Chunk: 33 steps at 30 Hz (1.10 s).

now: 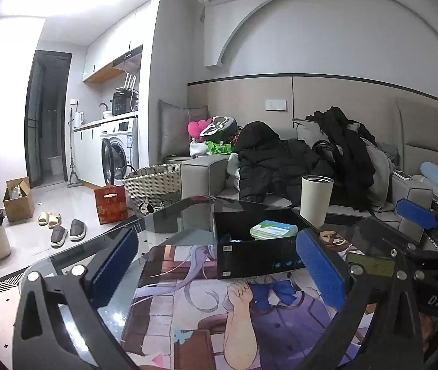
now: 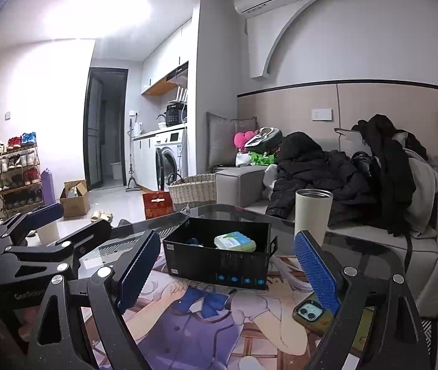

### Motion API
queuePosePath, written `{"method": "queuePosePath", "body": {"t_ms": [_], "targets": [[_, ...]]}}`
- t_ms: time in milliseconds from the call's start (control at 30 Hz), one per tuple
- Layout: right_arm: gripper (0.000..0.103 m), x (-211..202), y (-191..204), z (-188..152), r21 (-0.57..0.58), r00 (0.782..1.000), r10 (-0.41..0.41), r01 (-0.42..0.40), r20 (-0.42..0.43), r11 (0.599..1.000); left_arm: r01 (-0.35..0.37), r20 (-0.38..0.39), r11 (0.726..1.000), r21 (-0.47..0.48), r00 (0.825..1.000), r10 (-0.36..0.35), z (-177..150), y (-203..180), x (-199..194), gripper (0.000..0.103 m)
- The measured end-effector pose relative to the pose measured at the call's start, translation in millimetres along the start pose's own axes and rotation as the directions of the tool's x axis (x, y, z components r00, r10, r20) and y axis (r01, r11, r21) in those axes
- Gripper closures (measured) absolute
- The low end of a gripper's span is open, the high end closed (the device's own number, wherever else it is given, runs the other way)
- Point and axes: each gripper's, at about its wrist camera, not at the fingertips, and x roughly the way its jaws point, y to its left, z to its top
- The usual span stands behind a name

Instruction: Organize rigid objects

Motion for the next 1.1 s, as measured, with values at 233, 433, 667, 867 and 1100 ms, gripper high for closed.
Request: {"method": "queuePosePath", "body": {"t_ms": [233,433,667,867,1100], "targets": [[0.01,2.1,-6.3,2.2,0.017,1.0,-0.028,0.028,-0.001,0.999,0.006,-0.006,1.0,-0.003,1.0,-0.006,0.2,-2.8,-1.3,0.0],[0.01,5.4,-7.8,0.7,0.023,0.999,-0.032,0.033,-0.017,0.999,0.001,-0.009,1.0,-0.002,1.0,-0.001,-0.2,-3.9,-1.8,0.0],[0.01,6.0,-9.1,-0.1,0.022,0.999,-0.033,0.033,-0.018,0.999,0.0,-0.008,1.0,0.001,1.0,0.0,-0.5,-4.7,-0.8,0.0],[0.01,8.2,-9.5,-0.7,0.025,0.999,-0.028,0.029,-0.033,0.999,0.001,-0.008,1.0,-0.002,1.0,-0.001,-0.1,-4.2,-1.1,0.0],[0.01,8.7,-9.5,-0.5,0.024,0.999,-0.03,0.031,-0.032,0.999,0.002,-0.014,1.0,0.0,1.0,-0.002,-0.3,-4.7,-0.6,0.0]]}}
